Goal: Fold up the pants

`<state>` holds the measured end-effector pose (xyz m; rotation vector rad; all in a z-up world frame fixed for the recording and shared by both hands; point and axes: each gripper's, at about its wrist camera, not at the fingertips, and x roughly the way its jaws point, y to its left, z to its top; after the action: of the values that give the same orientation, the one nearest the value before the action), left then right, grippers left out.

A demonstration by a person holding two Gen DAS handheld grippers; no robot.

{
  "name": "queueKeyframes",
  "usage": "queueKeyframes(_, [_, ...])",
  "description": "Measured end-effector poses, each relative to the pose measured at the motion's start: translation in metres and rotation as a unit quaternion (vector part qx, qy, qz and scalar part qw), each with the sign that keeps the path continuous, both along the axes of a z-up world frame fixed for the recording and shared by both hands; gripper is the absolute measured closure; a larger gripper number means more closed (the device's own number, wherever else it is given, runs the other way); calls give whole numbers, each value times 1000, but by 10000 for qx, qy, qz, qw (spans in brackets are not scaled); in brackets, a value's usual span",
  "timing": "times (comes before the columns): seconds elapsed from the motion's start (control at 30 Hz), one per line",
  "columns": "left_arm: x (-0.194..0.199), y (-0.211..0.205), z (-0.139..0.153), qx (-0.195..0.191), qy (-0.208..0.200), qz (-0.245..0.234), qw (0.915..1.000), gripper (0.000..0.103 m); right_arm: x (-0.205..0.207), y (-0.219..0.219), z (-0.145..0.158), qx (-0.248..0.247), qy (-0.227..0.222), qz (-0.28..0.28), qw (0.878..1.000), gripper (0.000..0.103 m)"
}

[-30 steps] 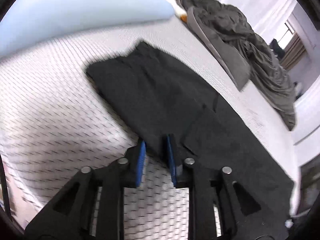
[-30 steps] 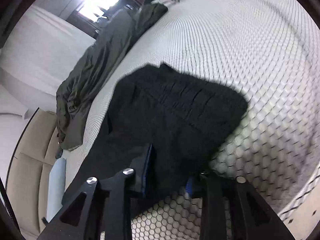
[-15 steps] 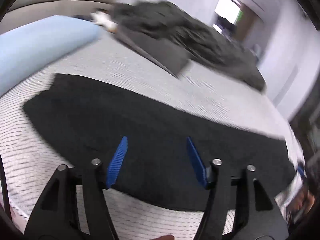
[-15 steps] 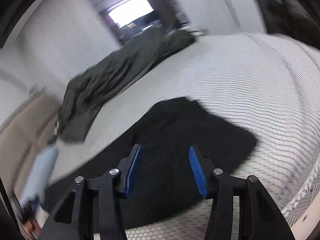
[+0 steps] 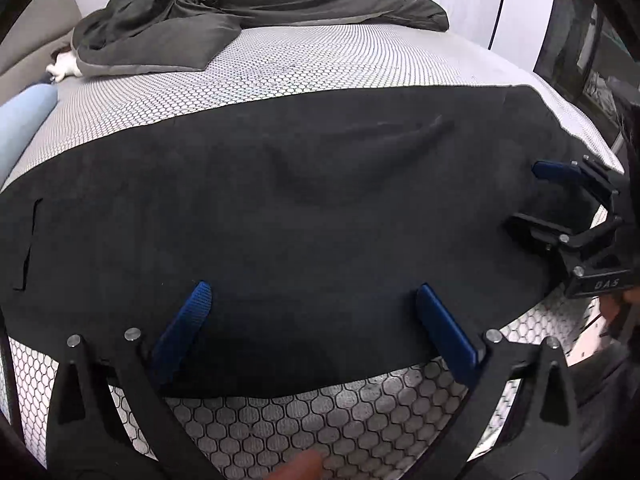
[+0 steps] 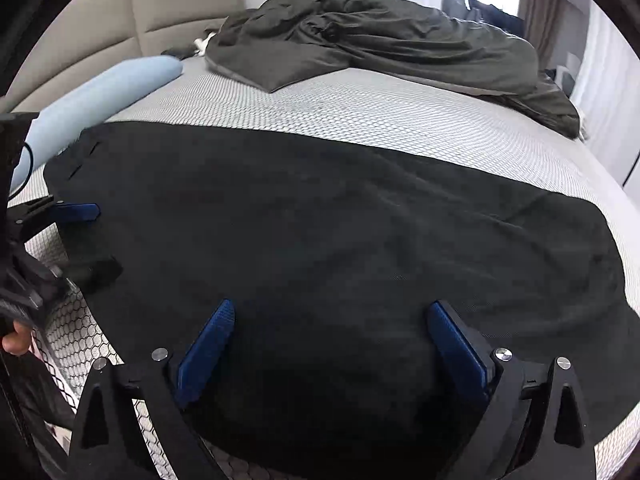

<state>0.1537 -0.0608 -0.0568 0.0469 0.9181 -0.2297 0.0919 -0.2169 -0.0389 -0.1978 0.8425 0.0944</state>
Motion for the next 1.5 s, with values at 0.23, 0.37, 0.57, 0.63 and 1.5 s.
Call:
queueKeyframes(0.23, [13,5,-7,-68,49,28,10000,1,-20,-54,0,-437,-34,-169,9989,3])
queueKeyframes(0.37, [20,5,-8,-54,99,33,9999,1,-45,-129,2,-1051,-58,-1449,9838,2])
queueKeyframes(0.57, [20,3,-4,-126,175,89,9997,1,-61,-193,24,-77,-319,-2233,9742,1])
queueKeyframes(0.63, [22,4,6,-365,141,128,9992,1,-63,-183,38,390,-649,-1871,9794,1])
queueKeyframes(1.5, [18,56,24,-408,145,864,9953,1,-41,-201,57,118,-771,-2670,9605,2])
